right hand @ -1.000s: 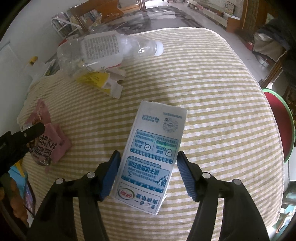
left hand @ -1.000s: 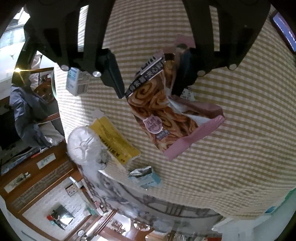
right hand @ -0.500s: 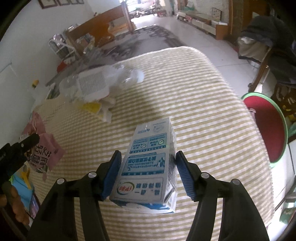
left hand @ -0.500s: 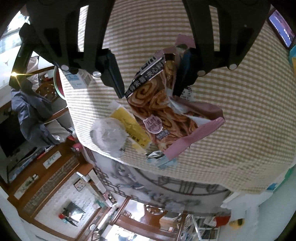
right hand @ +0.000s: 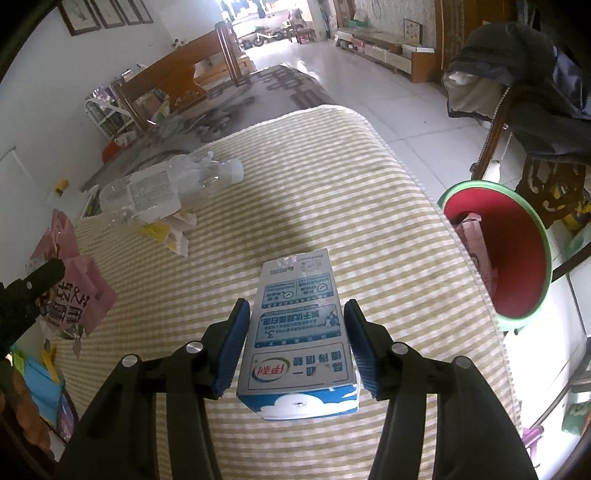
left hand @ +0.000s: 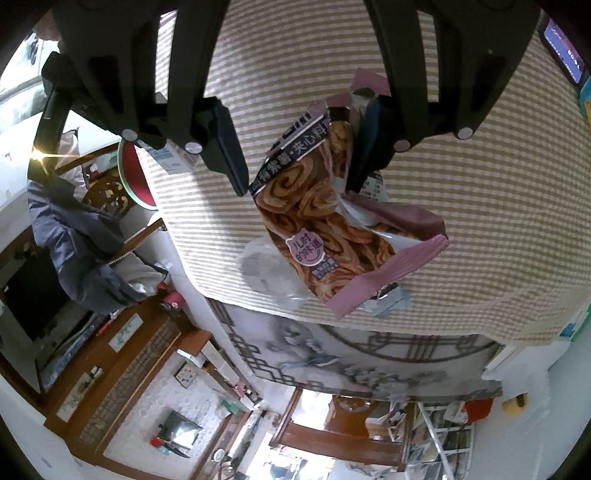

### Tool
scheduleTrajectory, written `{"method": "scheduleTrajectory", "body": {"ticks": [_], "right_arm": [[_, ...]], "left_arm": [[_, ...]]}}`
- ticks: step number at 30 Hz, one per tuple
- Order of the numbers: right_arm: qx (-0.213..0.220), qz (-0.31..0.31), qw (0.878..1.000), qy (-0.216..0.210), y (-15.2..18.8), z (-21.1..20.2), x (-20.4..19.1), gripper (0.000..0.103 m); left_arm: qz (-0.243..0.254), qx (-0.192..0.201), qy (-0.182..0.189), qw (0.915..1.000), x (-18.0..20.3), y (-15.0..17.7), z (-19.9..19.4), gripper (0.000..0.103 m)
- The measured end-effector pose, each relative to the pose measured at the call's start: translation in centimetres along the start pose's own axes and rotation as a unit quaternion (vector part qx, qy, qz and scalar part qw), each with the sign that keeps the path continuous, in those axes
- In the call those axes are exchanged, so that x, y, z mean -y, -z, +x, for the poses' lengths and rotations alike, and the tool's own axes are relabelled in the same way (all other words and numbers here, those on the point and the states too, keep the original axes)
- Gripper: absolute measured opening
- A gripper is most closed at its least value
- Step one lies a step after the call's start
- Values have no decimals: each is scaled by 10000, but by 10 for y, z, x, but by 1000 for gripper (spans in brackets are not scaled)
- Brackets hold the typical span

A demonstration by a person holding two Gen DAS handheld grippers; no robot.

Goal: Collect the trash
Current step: 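Carry the snack bag and milk carton over to the red bin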

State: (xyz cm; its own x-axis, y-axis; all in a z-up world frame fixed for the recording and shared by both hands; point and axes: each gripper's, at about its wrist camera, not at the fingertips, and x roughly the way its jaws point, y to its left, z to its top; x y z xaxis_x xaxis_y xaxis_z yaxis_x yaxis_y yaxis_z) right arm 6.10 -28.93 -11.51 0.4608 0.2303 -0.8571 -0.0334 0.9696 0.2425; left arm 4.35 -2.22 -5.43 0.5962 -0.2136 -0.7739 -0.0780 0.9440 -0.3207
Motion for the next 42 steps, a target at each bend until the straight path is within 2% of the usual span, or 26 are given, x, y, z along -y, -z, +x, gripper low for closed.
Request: {"method": "scheduleTrajectory", "body": {"ticks": [11,30,36,42], "right_arm": [[-29,118,9999,-46,-3,-7,40,52],[61,193,9997,-117,-35,-18,116,52],[86,424,9990,-80,-39,-23,151,52],[170,808,9966,35,-41,-32,192,52]], "left_arm": [[183,-142,16,9997,44,9,17,53],[358,-304,70,9989,126,12,57,53],[612,-467,159,9969,162,14,74,53],[1041,-671,429,9914,206,19,93,53]]}}
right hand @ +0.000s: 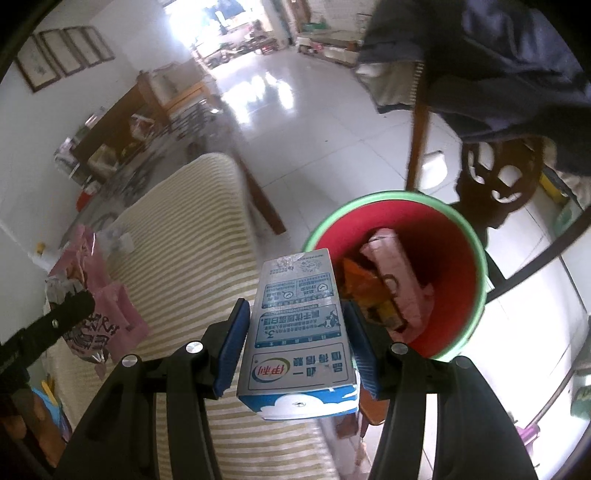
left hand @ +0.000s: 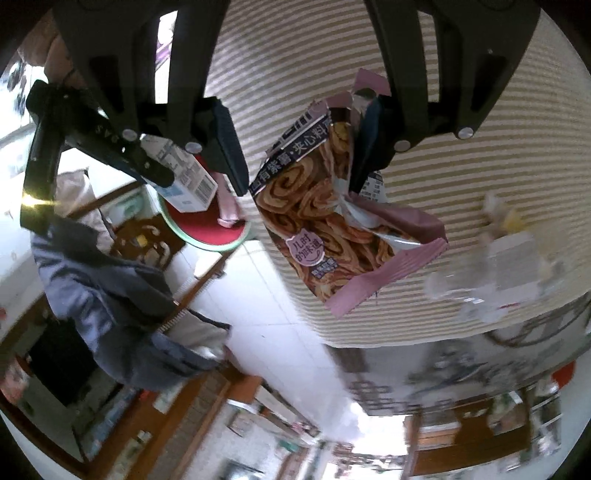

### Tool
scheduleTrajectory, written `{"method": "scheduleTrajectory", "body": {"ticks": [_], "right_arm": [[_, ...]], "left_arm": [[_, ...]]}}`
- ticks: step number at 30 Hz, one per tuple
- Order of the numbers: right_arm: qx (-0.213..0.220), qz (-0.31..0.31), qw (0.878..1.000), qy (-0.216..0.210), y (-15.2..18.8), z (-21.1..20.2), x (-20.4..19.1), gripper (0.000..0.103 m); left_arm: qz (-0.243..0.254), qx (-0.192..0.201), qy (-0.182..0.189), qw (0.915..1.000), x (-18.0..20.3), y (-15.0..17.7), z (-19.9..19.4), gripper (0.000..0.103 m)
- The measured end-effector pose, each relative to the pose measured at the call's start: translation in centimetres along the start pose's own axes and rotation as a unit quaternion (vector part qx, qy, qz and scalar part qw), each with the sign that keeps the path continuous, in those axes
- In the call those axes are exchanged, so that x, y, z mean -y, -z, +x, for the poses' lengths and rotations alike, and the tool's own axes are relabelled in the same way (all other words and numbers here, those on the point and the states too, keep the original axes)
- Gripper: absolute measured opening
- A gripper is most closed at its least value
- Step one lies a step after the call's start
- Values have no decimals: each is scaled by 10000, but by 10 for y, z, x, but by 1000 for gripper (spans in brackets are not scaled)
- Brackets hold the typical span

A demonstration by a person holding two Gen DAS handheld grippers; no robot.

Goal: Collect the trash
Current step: 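Carry the snack bag and milk carton over to the red bin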

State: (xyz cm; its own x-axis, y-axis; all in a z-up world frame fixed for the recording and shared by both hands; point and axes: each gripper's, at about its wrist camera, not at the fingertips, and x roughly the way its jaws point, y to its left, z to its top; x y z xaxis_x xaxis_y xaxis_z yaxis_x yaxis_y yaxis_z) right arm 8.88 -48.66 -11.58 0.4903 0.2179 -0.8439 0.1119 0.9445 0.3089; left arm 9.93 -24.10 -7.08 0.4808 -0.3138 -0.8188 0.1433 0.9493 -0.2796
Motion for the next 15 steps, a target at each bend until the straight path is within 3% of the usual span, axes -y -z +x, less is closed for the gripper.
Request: {"method": "scheduleTrajectory", "body": {"ticks": [8,15], "right_arm": [[92,550,9983,175,-10,-9,54,52],[211,710,9970,207,-24,-12,78,52]], "left_arm": [[665,-194,282,9972,66,-5,33,53],[1293,-363,532,9895,122,-13,68,53]]}}
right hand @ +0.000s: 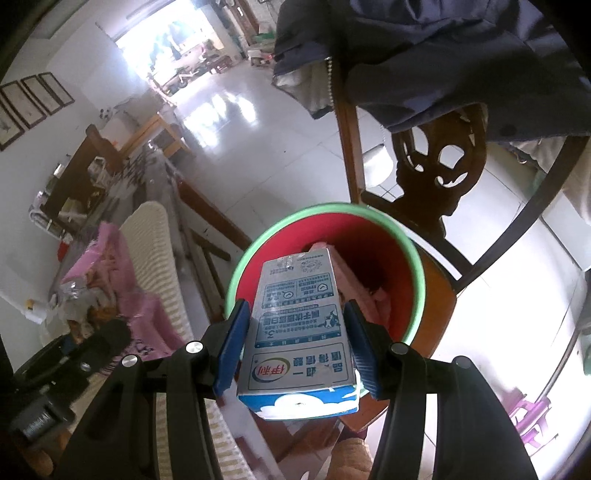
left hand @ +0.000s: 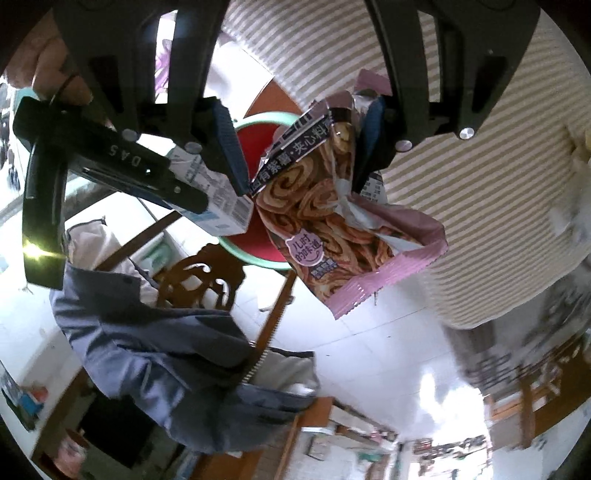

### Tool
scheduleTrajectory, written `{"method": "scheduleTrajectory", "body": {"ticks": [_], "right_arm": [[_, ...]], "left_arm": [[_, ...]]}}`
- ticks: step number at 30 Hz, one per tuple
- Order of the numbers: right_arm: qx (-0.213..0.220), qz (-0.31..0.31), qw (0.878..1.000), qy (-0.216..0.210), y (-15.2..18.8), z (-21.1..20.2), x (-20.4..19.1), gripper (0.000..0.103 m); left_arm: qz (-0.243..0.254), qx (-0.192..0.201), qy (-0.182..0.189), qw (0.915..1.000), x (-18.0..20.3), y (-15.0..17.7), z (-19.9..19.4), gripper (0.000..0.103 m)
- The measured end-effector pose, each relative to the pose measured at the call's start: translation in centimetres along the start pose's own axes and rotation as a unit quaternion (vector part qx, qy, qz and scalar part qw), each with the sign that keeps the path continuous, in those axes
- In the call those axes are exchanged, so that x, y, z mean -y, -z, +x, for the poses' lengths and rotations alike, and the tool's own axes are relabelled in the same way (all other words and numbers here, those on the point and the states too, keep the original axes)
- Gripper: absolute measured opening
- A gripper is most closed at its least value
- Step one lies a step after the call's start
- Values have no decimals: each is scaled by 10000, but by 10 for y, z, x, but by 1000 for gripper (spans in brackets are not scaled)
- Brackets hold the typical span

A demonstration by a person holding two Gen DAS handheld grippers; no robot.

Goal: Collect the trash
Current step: 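Carry the snack bag and milk carton over to the red bin, then open both tools over the red bin to drop the items, then move both tools back over the table toward the bottle and yellow box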

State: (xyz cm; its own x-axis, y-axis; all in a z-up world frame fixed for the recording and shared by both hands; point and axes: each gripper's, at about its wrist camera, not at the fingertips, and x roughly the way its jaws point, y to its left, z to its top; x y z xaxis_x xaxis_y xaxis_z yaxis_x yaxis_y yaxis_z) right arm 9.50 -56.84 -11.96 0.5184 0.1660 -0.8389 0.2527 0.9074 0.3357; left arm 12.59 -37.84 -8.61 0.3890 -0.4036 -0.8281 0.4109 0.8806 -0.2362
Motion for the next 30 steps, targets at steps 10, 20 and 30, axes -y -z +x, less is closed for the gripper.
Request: {"method": "scheduleTrajectory", "body": {"ticks": [10,20,30], "right_arm": [[141,262,9995,77,-14,5,20,67],[-26,304,9995,-9,-6,12,11,67],[-309,82,9993,-203,6,32,-33,67]], "left_arm": [[293,110,-374,9988,11,-13,12,83],[596,281,-1418,9877,-60,-7,-29,86],[1503,-817,-4017,8996,-188,25,-65,89]]}}
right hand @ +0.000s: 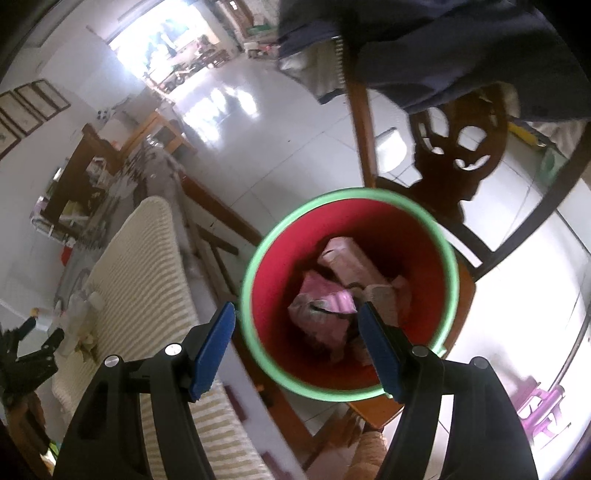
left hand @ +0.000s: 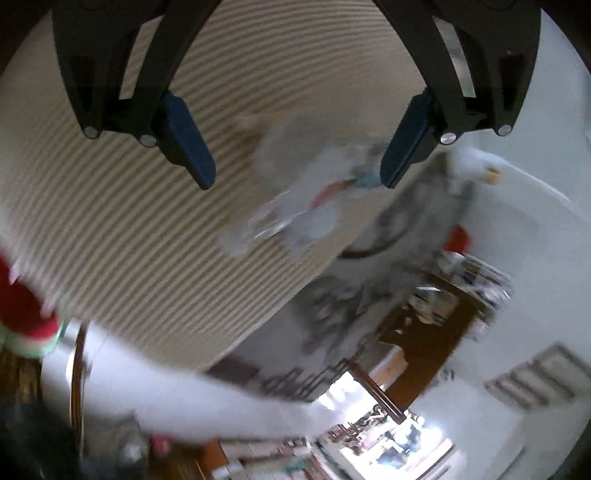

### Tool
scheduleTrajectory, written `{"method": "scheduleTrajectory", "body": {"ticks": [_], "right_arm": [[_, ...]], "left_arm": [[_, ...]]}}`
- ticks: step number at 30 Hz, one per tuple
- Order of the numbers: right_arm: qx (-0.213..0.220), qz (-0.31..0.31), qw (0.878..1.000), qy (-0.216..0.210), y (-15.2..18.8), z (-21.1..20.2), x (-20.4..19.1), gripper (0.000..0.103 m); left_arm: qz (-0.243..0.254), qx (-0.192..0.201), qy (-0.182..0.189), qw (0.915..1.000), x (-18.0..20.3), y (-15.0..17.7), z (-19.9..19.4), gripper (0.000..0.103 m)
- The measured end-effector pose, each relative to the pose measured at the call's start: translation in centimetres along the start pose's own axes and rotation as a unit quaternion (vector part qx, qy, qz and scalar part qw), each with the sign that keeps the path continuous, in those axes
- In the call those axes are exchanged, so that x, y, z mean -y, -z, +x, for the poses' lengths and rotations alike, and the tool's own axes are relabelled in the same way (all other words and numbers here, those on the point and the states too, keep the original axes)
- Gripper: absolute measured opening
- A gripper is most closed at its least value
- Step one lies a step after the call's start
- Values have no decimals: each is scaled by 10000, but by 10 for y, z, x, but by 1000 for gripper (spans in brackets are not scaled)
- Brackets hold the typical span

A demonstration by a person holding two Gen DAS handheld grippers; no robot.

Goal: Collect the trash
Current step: 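Move both tools back over the table toward the bottle and yellow box, then grasp the plastic water bottle with the left tool while the right tool grasps the yellow box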

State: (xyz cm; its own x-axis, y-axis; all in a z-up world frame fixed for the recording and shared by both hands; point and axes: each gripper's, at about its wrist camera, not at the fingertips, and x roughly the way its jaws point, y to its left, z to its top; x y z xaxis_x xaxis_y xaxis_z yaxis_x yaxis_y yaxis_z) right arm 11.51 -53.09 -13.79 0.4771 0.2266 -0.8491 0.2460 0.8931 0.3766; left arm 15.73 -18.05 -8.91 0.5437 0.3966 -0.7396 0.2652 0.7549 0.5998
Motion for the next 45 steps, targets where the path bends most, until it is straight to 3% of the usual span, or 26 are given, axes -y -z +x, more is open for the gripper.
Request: {"method": "scheduleTrajectory", "body": {"ticks": [5,8,9,10,17,20,23,27,30,35,38,40,42,45], "right_arm": [[-51,-218,9997,-78,10,4,-31,67],[-26,-288,9996,-60,19,1,-44,67],[-17,-284,9996,-49,21,1,-46,67],[-9,-272,9996,-25,25,-1,-48,67],[-9,-176,9998,57,42,-1,-68,67],[-2,-303,9995,2,46,2,-91,67],[-47,-548,9984,-91,53,9,-122,67],[-230,-960,9948,-254,67,26,-170,67],[-382,-1354,9894,-359,78,40,-208,67],[-629,-2183,9724,-524,93,62,-277,67],[-781,-2852,9536,-574,100,78,-324,68],[-920,-3303,9376,-569,106,91,-353,68],[-952,-3793,9191,-490,115,103,-381,68],[-995,-4466,8887,-282,130,121,-411,68]], "left_arm": [[978,-363,-236,9943,12,6,37,91],[1166,-465,-196,9919,13,13,52,90],[1115,-479,-99,9926,10,15,56,86],[1041,-472,-39,9934,7,16,56,77],[-29,45,652,9979,-33,37,29,65],[-838,330,1195,9887,-64,60,6,55],[-1630,389,1618,9725,-90,95,-10,53],[-2500,203,2204,9426,-111,152,-12,53],[-2785,-175,2334,9315,-112,192,0,52],[-3104,-742,2580,9119,-110,238,29,53],[-3267,-816,2654,9034,-113,252,38,56],[-3378,-801,2667,8991,-115,256,41,69],[-3471,-758,2788,8922,-117,258,43,72],[-3499,-701,2831,8902,-120,256,45,82]]}}
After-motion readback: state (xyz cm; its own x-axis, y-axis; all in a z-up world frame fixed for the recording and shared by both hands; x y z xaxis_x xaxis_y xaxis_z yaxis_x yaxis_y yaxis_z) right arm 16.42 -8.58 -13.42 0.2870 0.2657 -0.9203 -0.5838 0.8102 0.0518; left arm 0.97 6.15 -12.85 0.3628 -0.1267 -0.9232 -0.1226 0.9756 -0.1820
